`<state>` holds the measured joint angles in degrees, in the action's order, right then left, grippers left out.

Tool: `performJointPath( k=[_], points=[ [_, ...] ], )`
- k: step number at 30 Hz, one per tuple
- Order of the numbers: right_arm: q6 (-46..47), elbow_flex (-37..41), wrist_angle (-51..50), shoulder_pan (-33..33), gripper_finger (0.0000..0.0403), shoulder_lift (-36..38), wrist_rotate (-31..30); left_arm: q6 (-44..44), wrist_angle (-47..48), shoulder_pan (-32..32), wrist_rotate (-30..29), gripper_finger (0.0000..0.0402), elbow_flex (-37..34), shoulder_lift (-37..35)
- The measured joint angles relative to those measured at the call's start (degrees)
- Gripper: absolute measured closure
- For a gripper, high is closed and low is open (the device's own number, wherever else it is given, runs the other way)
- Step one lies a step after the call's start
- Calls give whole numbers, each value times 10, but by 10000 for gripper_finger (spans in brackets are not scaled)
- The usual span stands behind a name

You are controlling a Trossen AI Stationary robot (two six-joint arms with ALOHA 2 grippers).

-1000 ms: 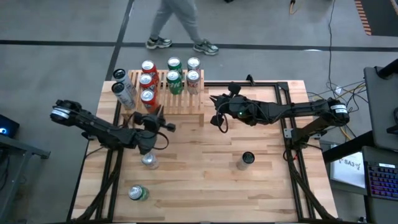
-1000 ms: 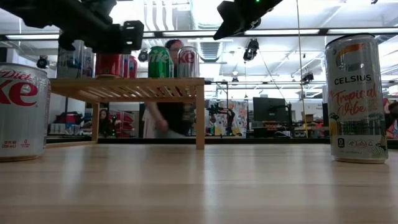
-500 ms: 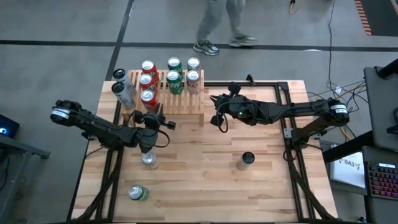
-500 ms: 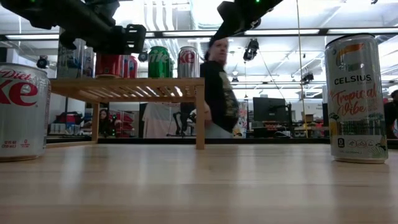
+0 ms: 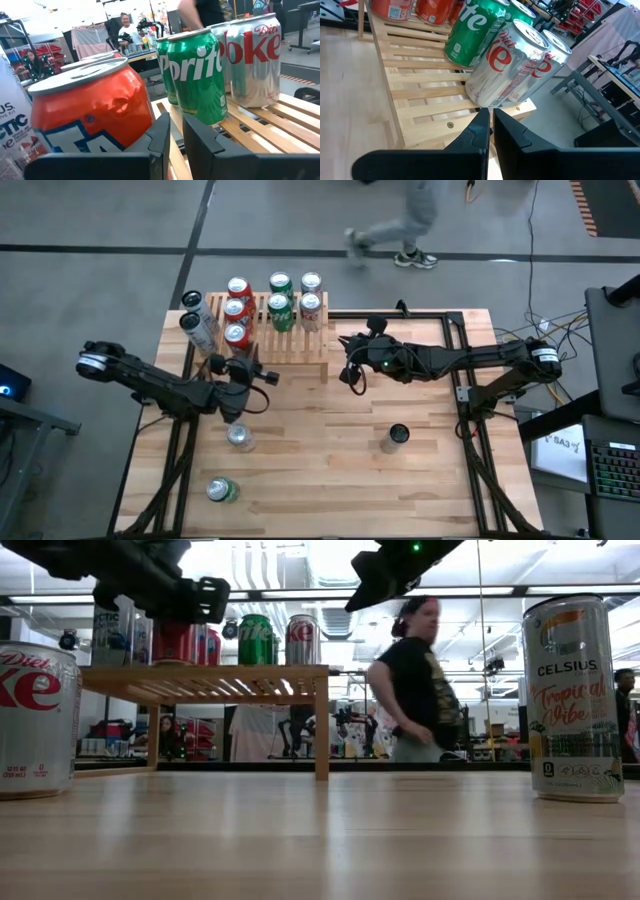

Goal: Place canned beverage on shelf
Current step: Put the orange soda can on the shelf aligned with the other orange soda can

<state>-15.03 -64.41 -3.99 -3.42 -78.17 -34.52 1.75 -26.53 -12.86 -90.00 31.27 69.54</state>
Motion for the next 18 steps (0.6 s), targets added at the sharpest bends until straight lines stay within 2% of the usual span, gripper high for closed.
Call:
performJointPath(
  k=[18],
  points=[
    [2, 1, -1, 0, 390, 0, 0, 7, 66, -1, 2, 365, 0, -40]
  ],
)
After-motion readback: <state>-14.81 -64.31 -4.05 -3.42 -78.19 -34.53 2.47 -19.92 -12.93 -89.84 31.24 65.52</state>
